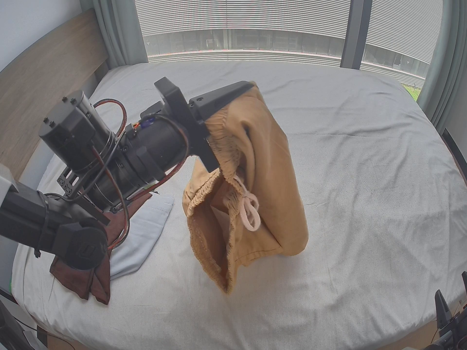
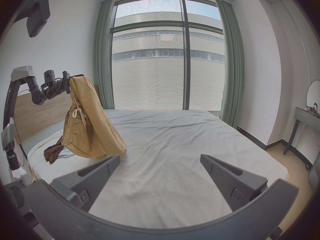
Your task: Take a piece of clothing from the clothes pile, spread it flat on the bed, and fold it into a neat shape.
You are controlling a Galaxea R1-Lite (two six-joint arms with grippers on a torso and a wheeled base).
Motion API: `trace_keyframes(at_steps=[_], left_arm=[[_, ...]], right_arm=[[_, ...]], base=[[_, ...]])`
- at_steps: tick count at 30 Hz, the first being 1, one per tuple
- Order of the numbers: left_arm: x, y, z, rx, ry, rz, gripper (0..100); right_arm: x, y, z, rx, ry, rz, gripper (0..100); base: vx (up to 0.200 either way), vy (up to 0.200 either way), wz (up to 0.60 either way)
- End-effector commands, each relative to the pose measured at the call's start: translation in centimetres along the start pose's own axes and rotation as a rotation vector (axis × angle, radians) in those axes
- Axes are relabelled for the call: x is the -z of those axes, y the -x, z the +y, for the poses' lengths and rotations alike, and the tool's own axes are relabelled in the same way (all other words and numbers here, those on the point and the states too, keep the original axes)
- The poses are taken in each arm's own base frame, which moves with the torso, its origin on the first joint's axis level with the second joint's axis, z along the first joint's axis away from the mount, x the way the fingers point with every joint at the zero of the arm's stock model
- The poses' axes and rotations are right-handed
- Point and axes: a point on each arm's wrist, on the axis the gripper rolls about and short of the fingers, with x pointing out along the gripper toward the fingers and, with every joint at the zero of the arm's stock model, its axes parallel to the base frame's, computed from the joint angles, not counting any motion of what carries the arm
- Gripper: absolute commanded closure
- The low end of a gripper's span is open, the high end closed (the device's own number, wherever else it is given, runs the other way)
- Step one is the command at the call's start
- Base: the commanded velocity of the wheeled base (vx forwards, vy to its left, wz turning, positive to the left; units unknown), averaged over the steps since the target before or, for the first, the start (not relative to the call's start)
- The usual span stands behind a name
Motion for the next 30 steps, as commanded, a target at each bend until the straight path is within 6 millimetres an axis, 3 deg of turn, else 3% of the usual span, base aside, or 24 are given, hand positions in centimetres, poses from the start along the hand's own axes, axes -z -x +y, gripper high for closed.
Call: trace_keyframes(at_steps=[1, 9, 16, 23, 30], left_arm=[[1.5, -1.0, 0.3, 0.007, 0.02, 0.049, 100], [2.3, -2.9, 1.5, 0.048, 0.076, 0.098, 100], [3.2, -4.5, 1.1, 0.106, 0.103, 0.146, 100], [5.2, -5.1, 1.3, 0.109, 0.145, 0.2, 100], [5.5, -5.1, 0.7, 0.172, 0.196, 0.223, 100]], right_arm=[[0.5, 0.0, 0.0, -0.001, 0.0, 0.0, 0], [0.5, 0.0, 0.0, -0.001, 0.0, 0.0, 0], [0.4, 0.0, 0.0, -0.001, 0.0, -0.002, 0], [0.5, 0.0, 0.0, -0.001, 0.0, 0.001, 0], [0.5, 0.0, 0.0, -0.001, 0.002, 0.0, 0]], base=[[0.0, 0.0, 0.0], [0.0, 0.0, 0.0], [0.0, 0.0, 0.0], [0.0, 0.0, 0.0], [0.0, 0.0, 0.0]])
